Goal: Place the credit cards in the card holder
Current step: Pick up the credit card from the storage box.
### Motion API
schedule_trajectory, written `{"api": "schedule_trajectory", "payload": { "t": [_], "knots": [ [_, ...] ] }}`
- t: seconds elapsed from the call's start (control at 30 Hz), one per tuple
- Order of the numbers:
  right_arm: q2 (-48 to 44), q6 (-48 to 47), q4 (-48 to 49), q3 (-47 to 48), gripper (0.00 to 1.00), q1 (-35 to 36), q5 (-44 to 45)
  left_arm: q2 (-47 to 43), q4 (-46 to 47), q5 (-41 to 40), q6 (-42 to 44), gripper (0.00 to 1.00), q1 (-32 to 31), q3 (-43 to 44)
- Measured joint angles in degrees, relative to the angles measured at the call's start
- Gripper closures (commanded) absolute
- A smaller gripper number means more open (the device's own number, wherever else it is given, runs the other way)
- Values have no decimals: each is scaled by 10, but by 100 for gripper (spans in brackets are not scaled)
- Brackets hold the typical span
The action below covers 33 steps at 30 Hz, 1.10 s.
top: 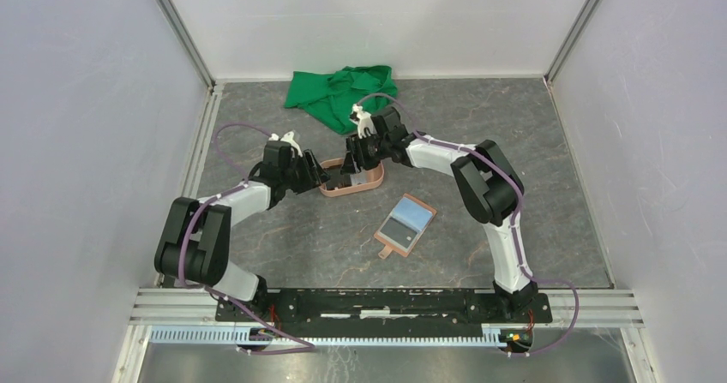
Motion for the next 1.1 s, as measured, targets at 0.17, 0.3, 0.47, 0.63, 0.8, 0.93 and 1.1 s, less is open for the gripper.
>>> {"api": "schedule_trajectory", "payload": {
  "t": [0.17, 0.3, 0.47, 0.63, 0.8, 0.93, 1.1],
  "knots": [
    [14, 0, 0, 2, 47, 0, 4, 13, -1, 0, 0, 45, 0, 0],
    [21, 2, 0, 5, 51, 0, -1, 18, 0, 1, 0, 46, 0, 0],
    [22, 5, 0, 6, 54, 0, -11, 22, 0, 2, 0, 48, 0, 0],
    [21, 6, 4, 6, 59, 1, -20, 26, 0, 3, 0, 48, 1, 0],
    [21, 25, 34, 5, 63, 2, -48, 27, 0, 7, 0, 49, 1, 0],
    [19, 49, 67, 0, 63, 4, -75, 27, 1, 16, 0, 49, 1, 0],
    [16, 46, 60, 0, 58, 5, -55, 27, 1, 16, 0, 49, 1, 0]
  ]
}}
